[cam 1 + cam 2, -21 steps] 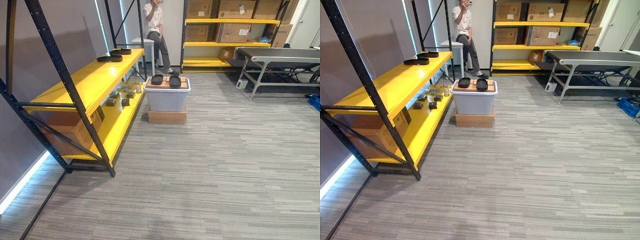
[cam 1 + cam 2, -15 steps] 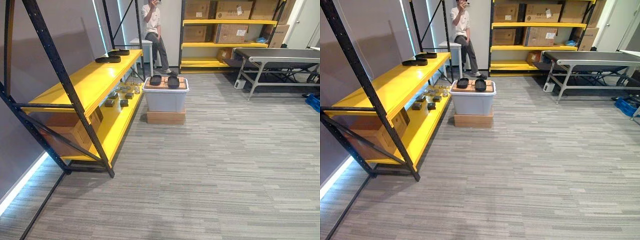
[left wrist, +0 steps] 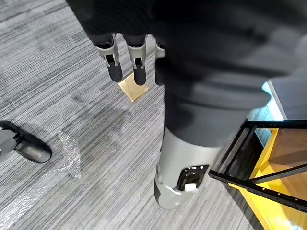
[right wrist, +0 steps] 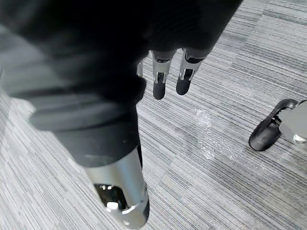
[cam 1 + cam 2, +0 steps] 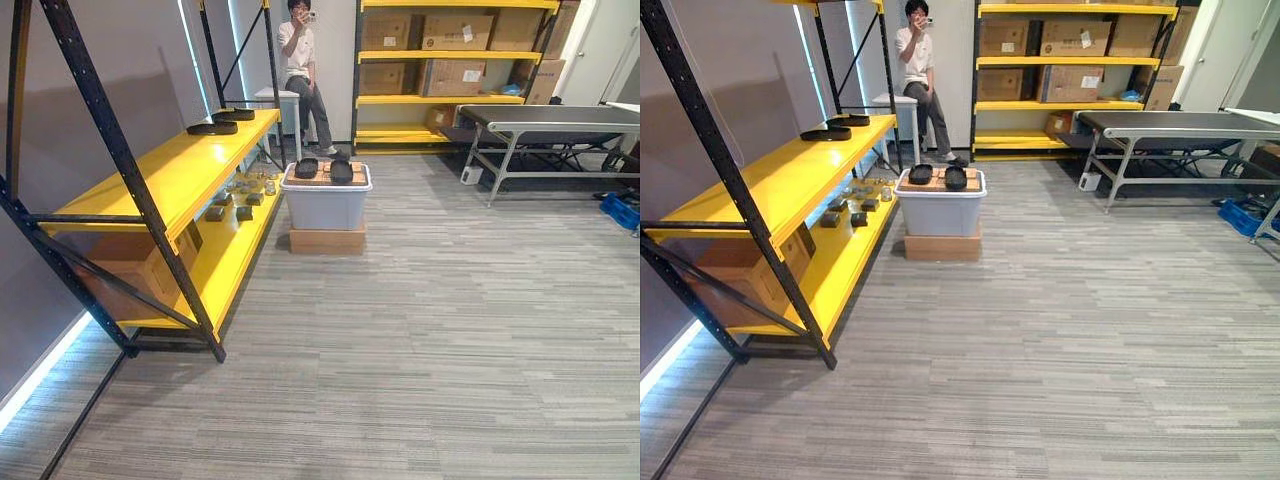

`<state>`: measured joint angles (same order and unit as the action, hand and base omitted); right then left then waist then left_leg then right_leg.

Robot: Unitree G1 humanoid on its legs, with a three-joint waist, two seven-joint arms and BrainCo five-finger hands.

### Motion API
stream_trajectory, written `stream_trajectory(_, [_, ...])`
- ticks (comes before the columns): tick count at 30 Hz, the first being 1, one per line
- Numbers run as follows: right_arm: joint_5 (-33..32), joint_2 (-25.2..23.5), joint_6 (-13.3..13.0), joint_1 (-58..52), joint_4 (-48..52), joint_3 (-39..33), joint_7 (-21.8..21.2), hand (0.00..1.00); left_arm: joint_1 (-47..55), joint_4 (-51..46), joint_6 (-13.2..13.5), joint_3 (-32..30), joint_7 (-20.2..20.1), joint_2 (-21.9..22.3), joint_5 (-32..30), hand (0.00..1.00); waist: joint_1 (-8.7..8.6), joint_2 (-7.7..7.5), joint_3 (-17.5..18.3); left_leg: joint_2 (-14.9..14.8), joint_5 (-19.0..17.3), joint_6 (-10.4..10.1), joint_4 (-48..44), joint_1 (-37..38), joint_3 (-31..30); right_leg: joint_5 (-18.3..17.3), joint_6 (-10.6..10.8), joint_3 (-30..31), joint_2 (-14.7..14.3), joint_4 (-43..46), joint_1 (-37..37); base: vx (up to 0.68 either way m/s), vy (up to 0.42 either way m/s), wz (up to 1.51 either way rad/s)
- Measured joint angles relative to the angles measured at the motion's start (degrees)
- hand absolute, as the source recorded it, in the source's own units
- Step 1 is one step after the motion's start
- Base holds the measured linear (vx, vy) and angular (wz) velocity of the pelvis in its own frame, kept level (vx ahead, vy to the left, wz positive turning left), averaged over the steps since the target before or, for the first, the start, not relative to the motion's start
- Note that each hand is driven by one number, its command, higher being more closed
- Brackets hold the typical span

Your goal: Walk over and take plastic housings, then place them on the shelf

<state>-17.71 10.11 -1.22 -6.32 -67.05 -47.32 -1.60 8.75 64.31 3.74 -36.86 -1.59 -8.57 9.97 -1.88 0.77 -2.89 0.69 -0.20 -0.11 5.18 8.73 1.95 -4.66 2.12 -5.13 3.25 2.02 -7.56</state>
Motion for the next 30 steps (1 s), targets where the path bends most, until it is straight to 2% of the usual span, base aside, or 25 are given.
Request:
stream_trajectory(24, [0.1, -1.1, 0.0, 4.0, -1.3, 0.7, 0.4, 0.0, -0.6, -0.1, 0.6, 7.7, 0.0, 0.0, -0.6, 0.0, 0.34, -0.4, -2.0, -0.1, -0.6, -0.5, 0.0, -1.0, 1.0, 0.0, 0.0, 0.5, -0.2, -0.4, 1.1, -0.02, -0.02, -0.02])
stream_trajectory(26, [0.2, -1.1, 0.0, 5.0, -0.9, 0.9, 0.5, 0.0, -1.0, -0.1, 0.6, 9.2, 0.0, -0.1, 0.1, 0.0, 1.28, -0.52, -2.7, 0.3, -1.9, 0.5, -0.6, -1.7, 3.2, -2.1, 2.1, 1.4, 0.4, 2.9, 3.7, -0.01, 0.019, -0.2])
stream_trajectory(27, [0.3, -1.0, 0.0, 5.1, -0.7, 1.3, 0.5, 0.0, -1.8, -0.1, 0.6, 10.2, 0.0, 0.0, 0.1, 0.0, 1.32, -0.83, -3.7, 0.3, -3.0, 0.5, -1.7, -1.6, 5.2, -4.0, 4.4, 1.2, 1.5, 7.4, 5.2, 0.03, 0.028, -0.01])
stream_trajectory(28, [0.3, -0.9, 0.0, 5.0, 0.0, 1.8, 0.6, 0.0, -2.1, -0.1, 0.6, 11.5, -0.1, 0.0, 0.1, 0.0, 1.63, -0.34, -4.7, 0.0, -3.7, 1.2, -2.5, -1.3, 6.1, -5.2, 6.3, 1.0, 2.1, 16.4, 9.1, 0.03, 0.032, -0.07])
stream_trajectory(30, [0.8, -1.8, 0.0, 6.0, 1.4, 3.5, 0.4, 0.0, -1.8, -0.1, 0.6, 11.6, 0.0, -0.5, 0.1, 0.0, 1.55, 0.54, -5.7, -0.3, -4.9, 2.2, -3.3, -0.3, 6.7, -4.8, 6.2, -0.7, 3.5, 30.7, 15.9, 0.03, 0.061, -0.18])
